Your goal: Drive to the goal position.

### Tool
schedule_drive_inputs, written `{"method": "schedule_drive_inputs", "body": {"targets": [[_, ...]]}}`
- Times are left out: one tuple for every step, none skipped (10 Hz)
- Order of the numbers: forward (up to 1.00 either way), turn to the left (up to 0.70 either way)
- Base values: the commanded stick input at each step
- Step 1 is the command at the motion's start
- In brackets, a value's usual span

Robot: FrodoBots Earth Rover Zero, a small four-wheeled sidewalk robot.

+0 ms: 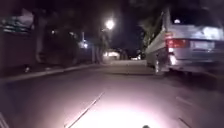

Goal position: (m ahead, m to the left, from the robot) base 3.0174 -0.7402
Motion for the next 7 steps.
{"method": "schedule_drive_inputs", "body": {"targets": [[0.70,-0.05],[0.70,0.00],[0.70,0.00],[0.70,0.00],[0.70,0.00],[0.70,0.00],[0.70,0.00]]}}
